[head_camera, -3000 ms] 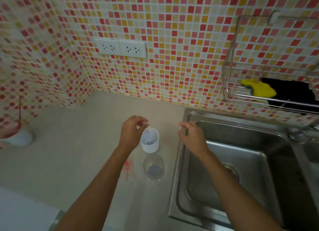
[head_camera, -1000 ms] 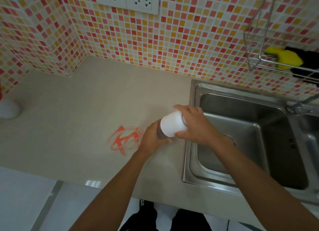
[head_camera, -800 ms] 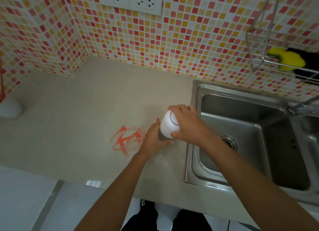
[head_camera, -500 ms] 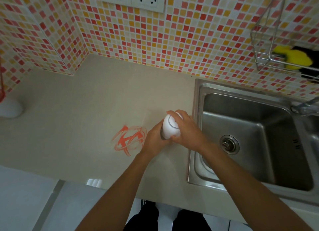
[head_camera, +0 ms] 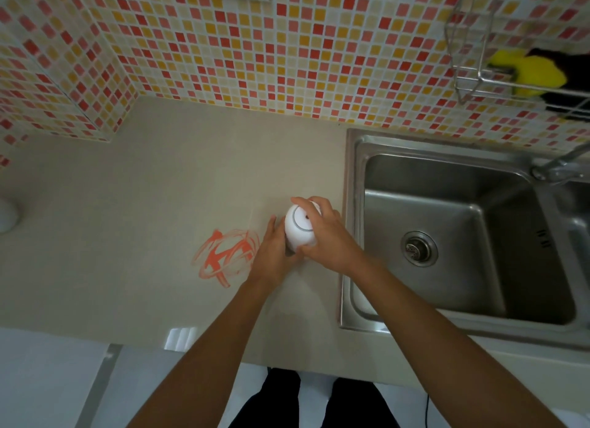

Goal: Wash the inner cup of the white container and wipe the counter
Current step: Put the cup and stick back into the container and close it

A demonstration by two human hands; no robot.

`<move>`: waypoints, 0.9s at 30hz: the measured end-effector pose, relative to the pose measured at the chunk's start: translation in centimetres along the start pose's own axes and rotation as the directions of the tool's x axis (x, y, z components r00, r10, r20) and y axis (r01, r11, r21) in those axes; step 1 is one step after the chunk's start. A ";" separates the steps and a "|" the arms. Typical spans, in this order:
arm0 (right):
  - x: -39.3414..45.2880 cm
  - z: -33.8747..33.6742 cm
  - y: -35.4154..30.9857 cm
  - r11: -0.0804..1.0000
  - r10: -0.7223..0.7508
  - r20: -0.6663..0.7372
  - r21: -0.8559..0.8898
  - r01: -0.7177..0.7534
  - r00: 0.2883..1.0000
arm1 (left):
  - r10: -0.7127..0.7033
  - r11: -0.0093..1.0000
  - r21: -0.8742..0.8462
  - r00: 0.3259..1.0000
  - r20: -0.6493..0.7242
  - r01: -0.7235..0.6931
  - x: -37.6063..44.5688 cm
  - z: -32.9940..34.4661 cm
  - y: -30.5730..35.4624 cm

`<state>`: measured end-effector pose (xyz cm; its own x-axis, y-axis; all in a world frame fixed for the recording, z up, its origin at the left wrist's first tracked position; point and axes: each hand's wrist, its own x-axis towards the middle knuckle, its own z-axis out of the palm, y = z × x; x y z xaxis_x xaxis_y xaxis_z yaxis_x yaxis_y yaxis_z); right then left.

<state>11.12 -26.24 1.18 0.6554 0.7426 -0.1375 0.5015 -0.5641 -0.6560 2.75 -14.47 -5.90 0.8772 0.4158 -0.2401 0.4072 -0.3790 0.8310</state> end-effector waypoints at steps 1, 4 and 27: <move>0.0 -0.2 -0.2 1.000 0.006 0.022 0.004 -0.006 1.000 | 0.006 0.999 0.034 1.000 0.022 -0.006 0.2 -0.2 -0.1; -0.3 -1.4 -0.8 0.998 0.060 0.059 -0.006 -0.059 0.996 | 0.027 0.972 0.229 0.991 0.130 -0.057 0.2 -1.5 0.8; -2.8 -39.8 14.6 0.936 0.252 -0.590 -0.052 -0.348 0.767 | 0.668 0.431 0.799 0.744 0.030 -0.419 8.9 11.0 35.2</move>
<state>39.14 -50.90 21.56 0.9624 0.2140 0.1672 0.2708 -0.8051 -0.5278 27.71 -33.22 15.64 0.9319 0.0313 0.3615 0.0111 -0.9983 0.0577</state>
